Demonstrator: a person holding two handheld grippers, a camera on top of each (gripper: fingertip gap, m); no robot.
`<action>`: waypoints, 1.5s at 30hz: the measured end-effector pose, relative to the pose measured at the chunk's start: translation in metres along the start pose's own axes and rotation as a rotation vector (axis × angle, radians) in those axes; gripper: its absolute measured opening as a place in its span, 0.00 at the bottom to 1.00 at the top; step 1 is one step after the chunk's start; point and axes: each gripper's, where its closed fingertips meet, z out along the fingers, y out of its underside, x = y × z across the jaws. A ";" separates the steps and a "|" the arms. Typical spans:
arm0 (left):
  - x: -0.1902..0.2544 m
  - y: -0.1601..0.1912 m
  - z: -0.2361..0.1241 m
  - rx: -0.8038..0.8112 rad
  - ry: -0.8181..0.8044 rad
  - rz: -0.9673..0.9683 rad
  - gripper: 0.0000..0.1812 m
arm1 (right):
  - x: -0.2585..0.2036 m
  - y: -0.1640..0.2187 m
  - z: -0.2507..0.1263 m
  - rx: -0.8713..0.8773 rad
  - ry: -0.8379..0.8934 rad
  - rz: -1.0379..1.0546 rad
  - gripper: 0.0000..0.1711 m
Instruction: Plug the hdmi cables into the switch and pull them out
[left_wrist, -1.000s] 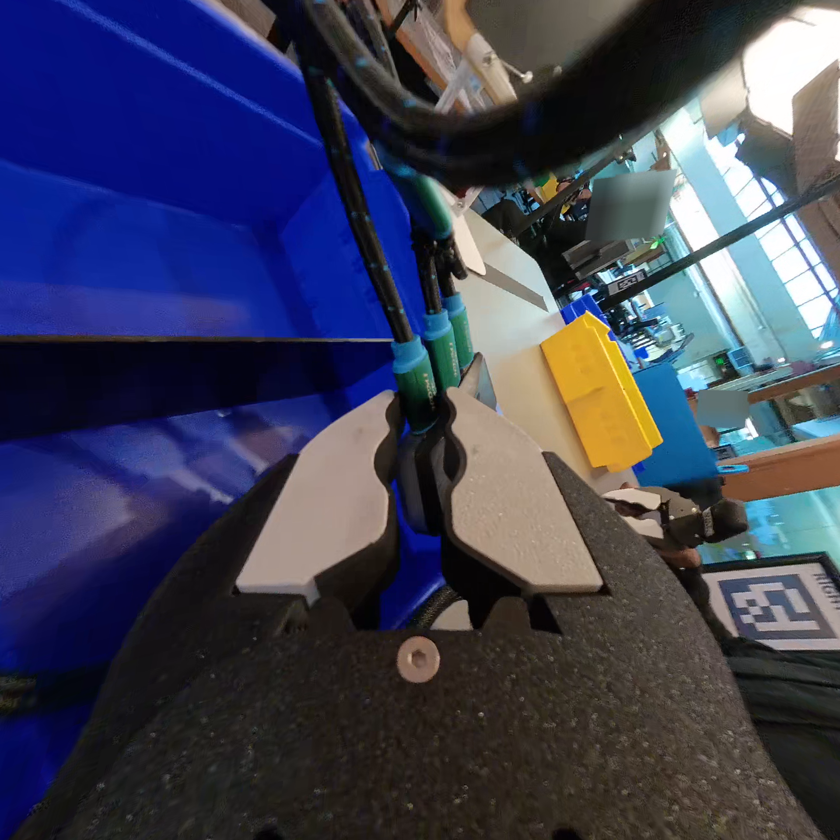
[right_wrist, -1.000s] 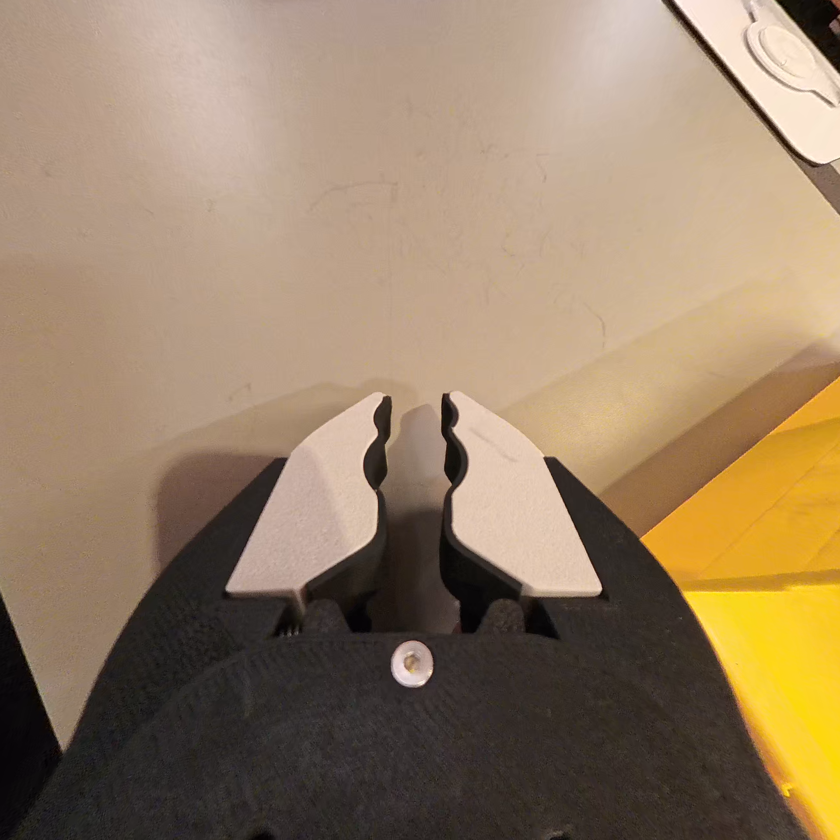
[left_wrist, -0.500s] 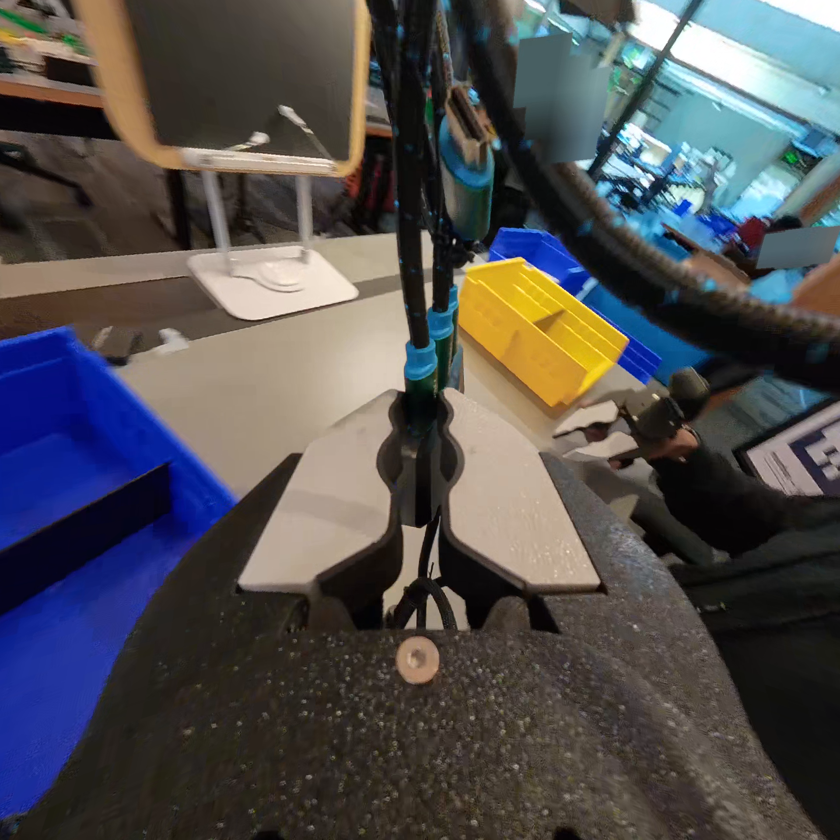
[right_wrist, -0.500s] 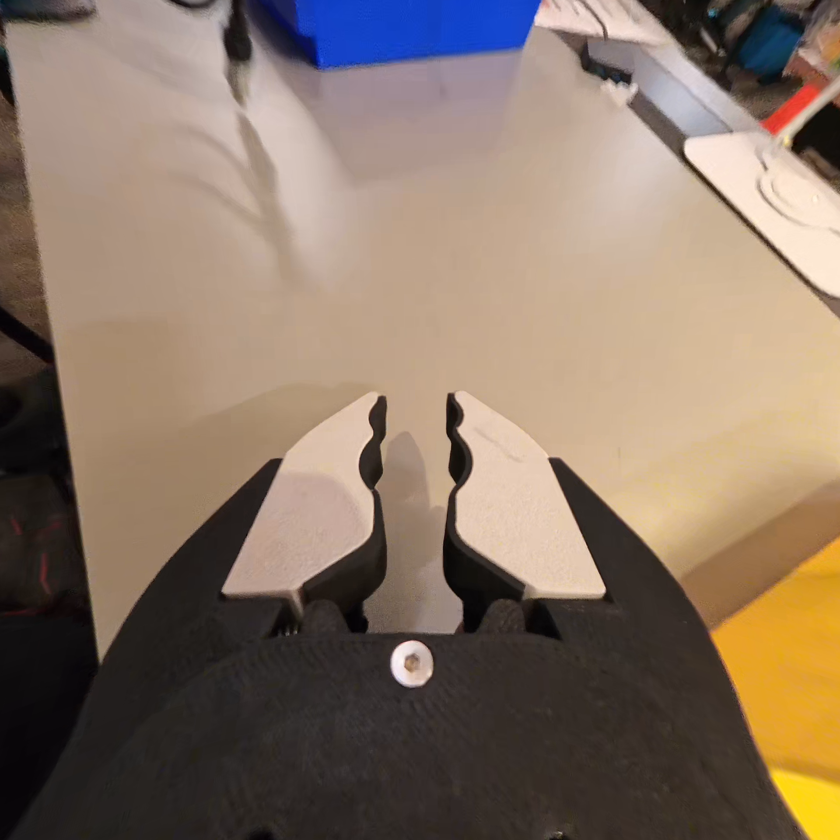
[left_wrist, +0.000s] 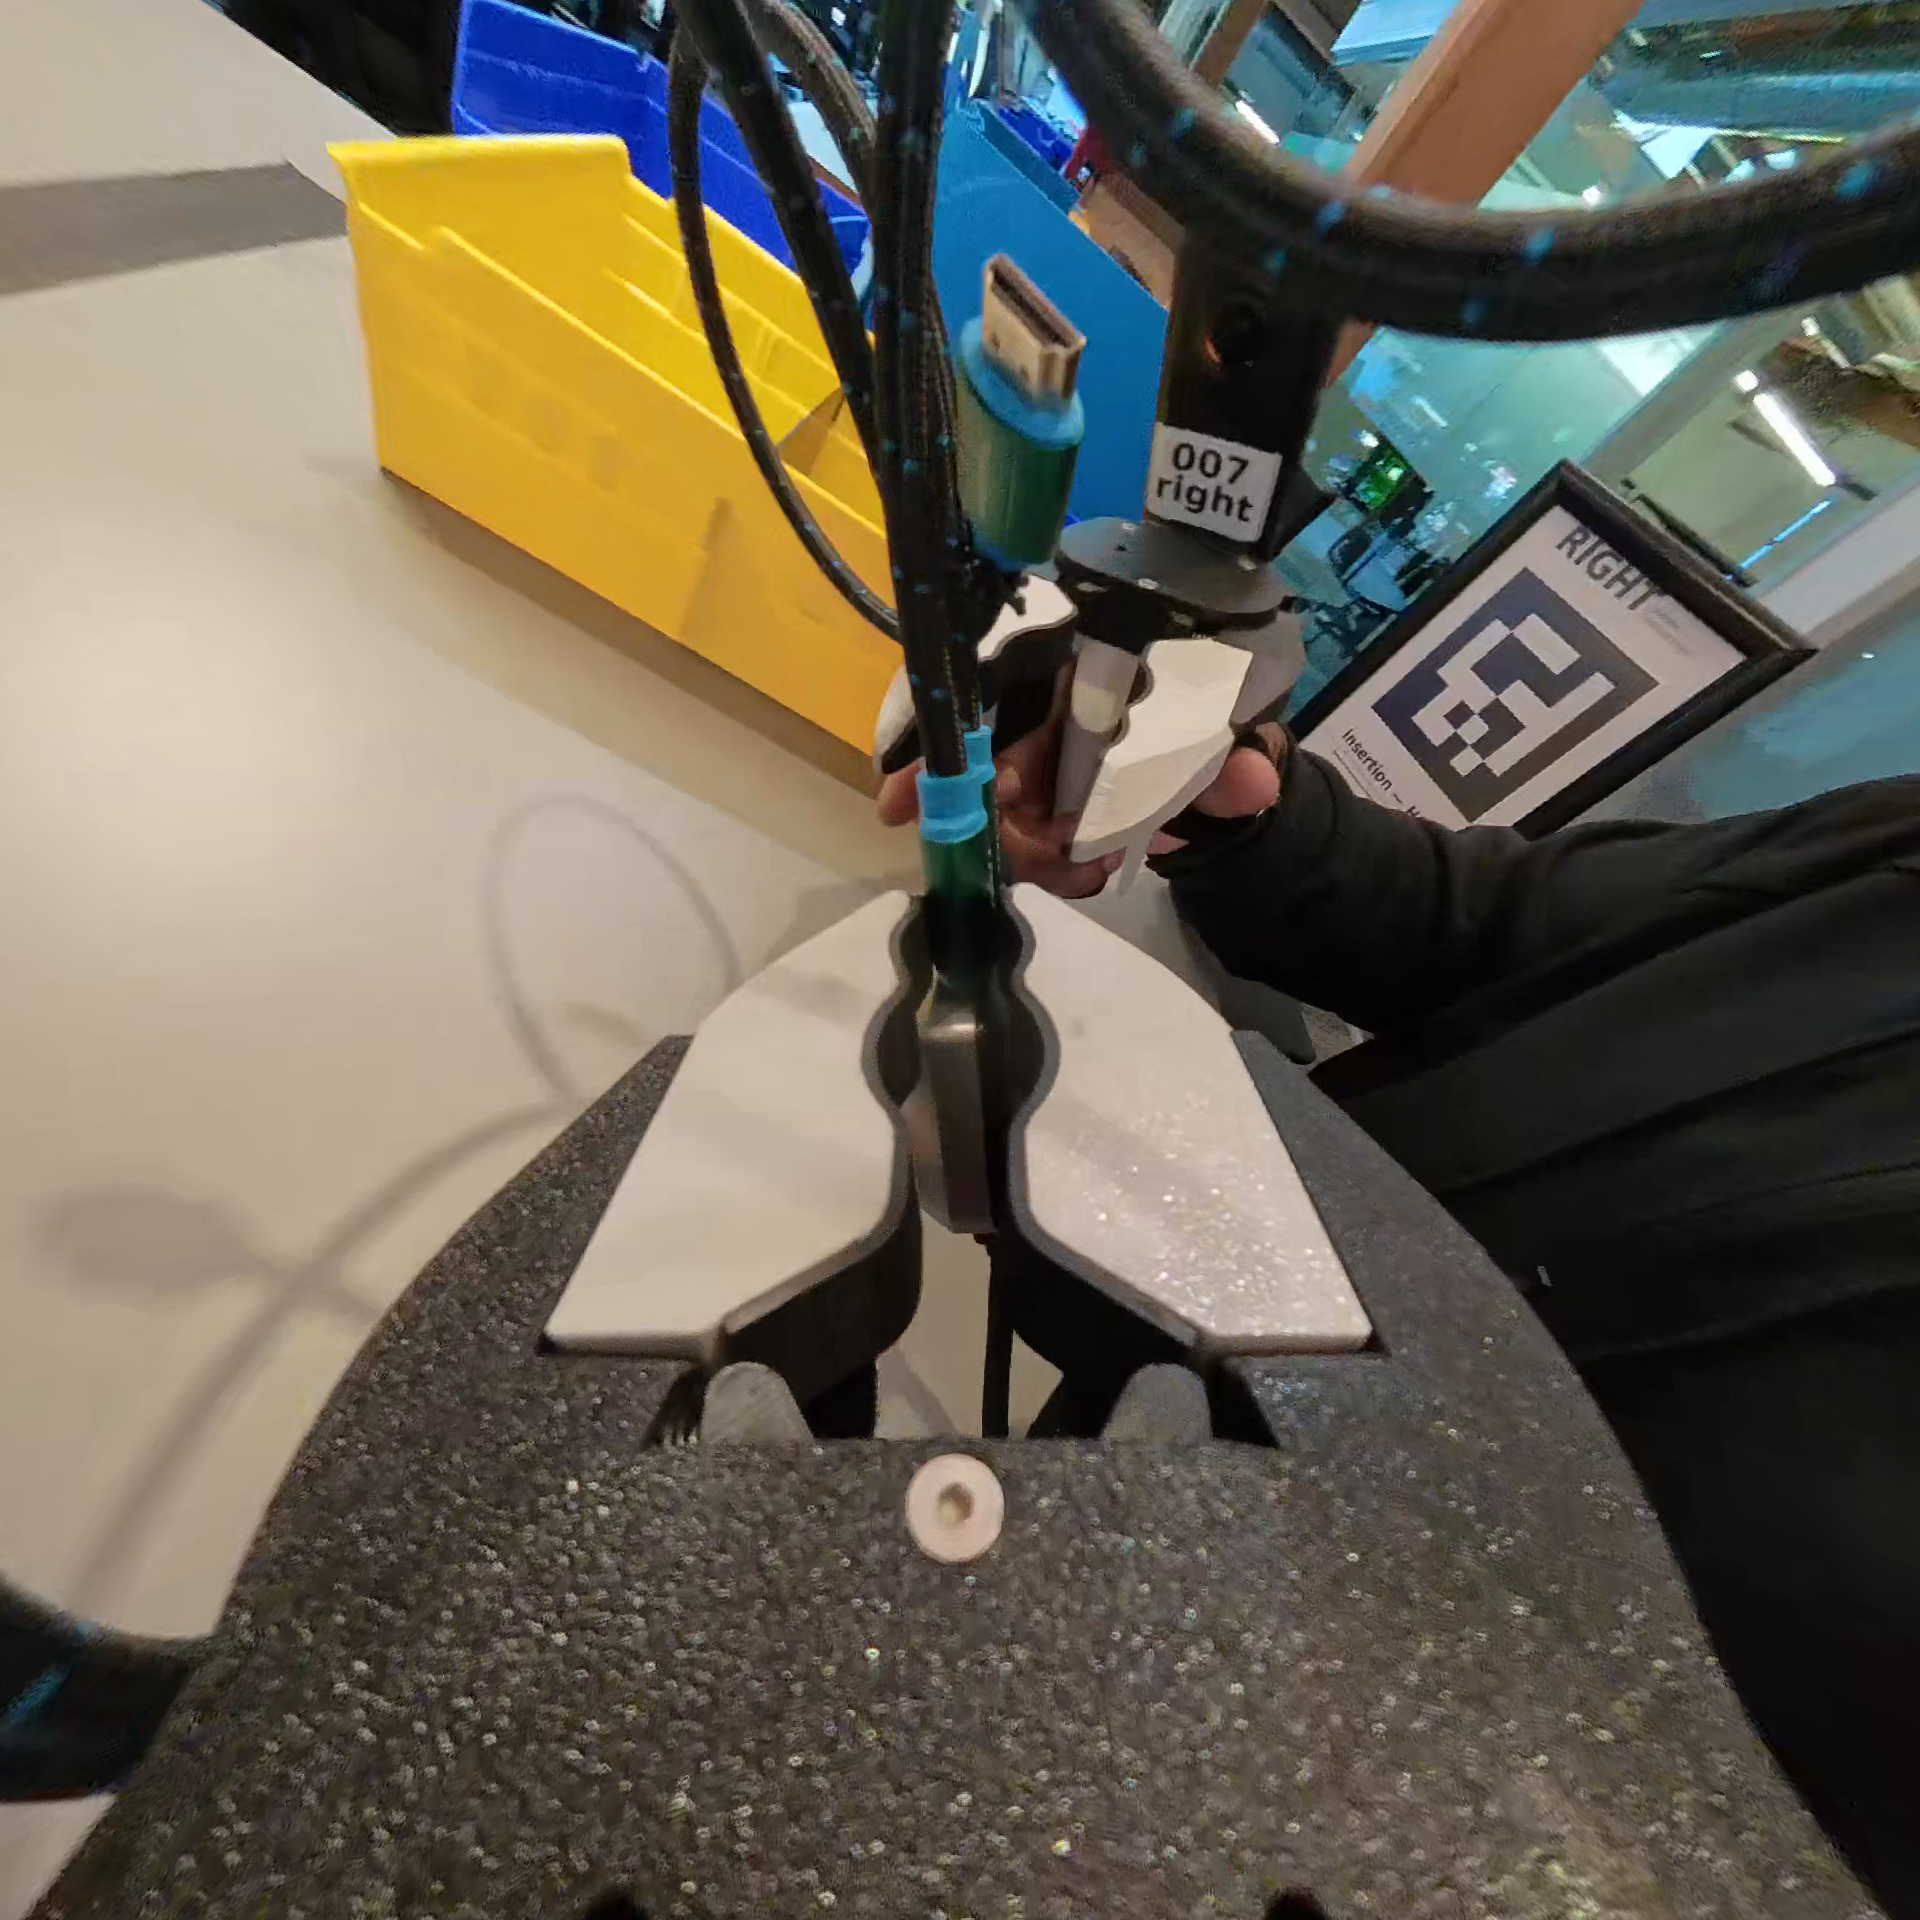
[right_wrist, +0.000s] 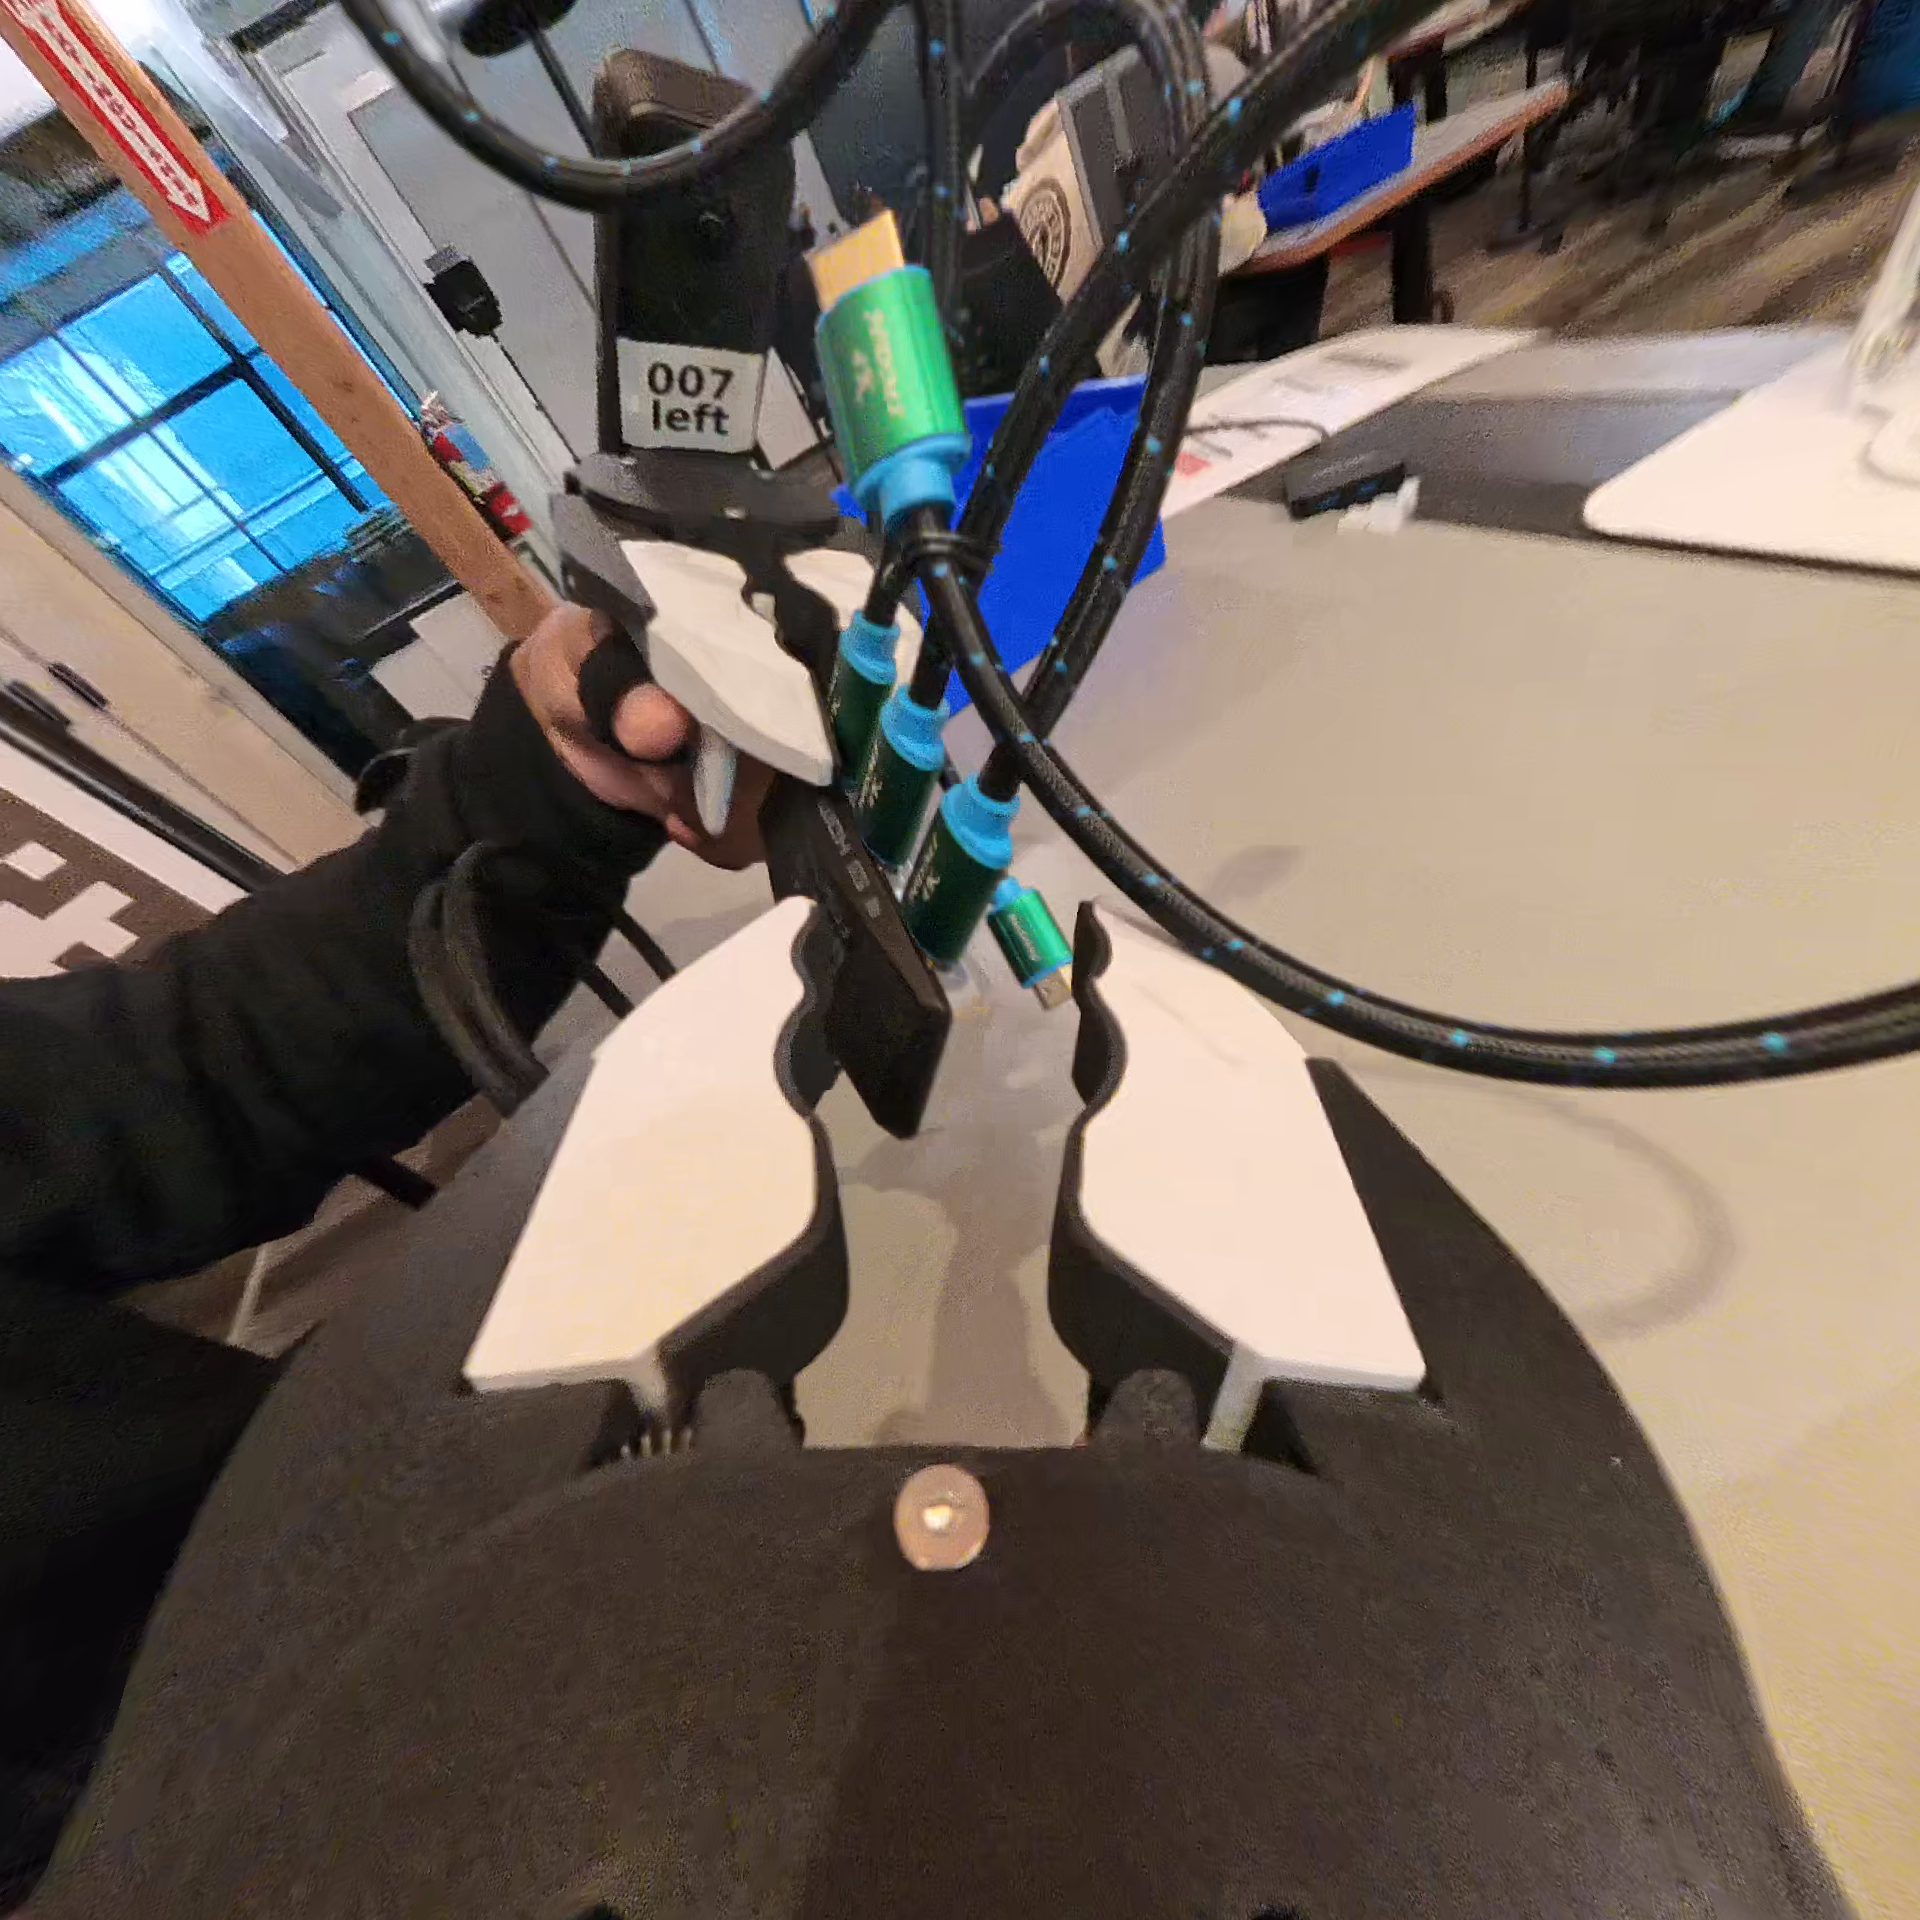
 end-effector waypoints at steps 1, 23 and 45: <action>-0.005 0.003 0.005 -0.002 0.014 -0.010 0.07 | 0.005 0.005 0.001 -0.006 -0.006 0.025 0.23; -0.039 0.072 0.042 -0.064 0.111 -0.222 0.15 | 0.035 0.059 0.032 -0.104 -0.065 0.322 0.14; -0.027 0.076 0.042 -0.075 0.160 -0.199 0.12 | 0.031 0.050 0.030 -0.065 -0.184 0.381 0.07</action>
